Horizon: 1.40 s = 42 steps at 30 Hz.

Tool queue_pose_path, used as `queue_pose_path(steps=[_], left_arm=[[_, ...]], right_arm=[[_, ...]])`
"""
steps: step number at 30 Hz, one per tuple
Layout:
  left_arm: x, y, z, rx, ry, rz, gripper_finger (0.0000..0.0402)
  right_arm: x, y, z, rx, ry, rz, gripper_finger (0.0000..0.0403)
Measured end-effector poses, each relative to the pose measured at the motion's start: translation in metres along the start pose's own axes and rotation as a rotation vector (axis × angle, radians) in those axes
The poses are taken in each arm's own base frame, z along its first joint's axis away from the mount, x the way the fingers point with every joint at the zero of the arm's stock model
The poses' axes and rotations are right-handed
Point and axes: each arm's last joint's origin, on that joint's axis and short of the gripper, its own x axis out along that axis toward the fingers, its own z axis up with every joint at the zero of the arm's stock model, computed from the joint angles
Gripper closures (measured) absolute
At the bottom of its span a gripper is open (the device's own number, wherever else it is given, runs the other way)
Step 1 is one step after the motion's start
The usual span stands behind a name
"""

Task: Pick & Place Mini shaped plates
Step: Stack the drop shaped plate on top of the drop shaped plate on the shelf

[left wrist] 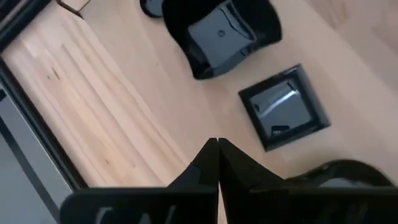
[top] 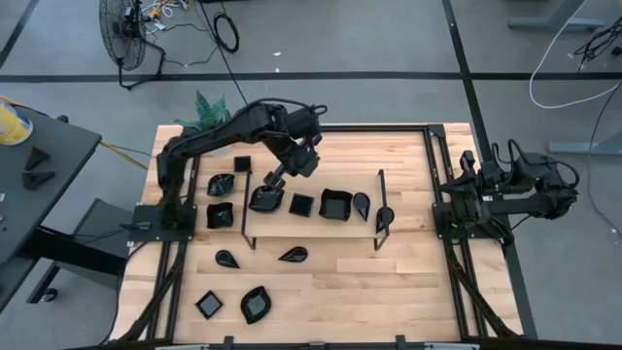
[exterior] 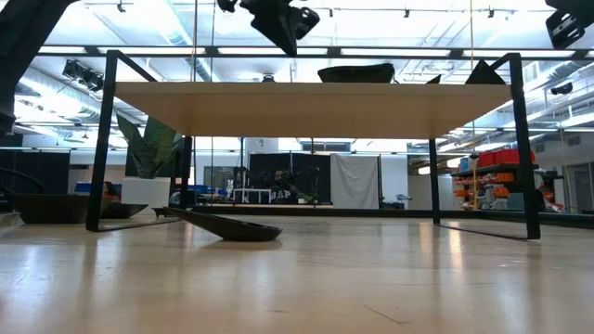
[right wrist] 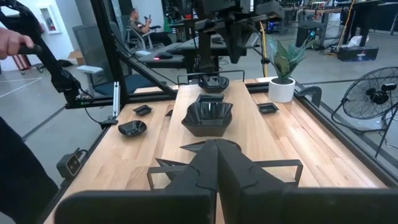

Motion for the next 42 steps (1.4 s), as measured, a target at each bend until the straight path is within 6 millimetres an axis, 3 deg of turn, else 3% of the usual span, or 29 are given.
queue_pose_path(steps=[8, 20, 30, 34, 42], left_arm=[[-0.007, -0.014, 0.012, 0.021, -0.044, -0.025, 0.04], [-0.002, -0.05, 0.042, 0.048, -0.032, -0.121, 0.0401], [-0.001, -0.058, 0.048, 0.057, -0.033, -0.136, 0.0401], [-0.01, -0.068, 0.047, 0.117, -0.064, -0.158, 0.0401], [-0.029, -0.113, 0.024, 0.154, -0.052, -0.196, 0.0401]], right_arm=[[0.0, 0.0, 0.0, 0.0, 0.0, 0.0, 0.0398], [0.0, 0.0, 0.0, 0.0, 0.0, 0.0, 0.0398], [0.0, 0.0, 0.0, 0.0, 0.0, 0.0, 0.0398], [0.0, 0.0, 0.0, 0.0, 0.0, 0.0, 0.0398], [0.0, 0.0, 0.0, 0.0, 0.0, 0.0, 0.0398]])
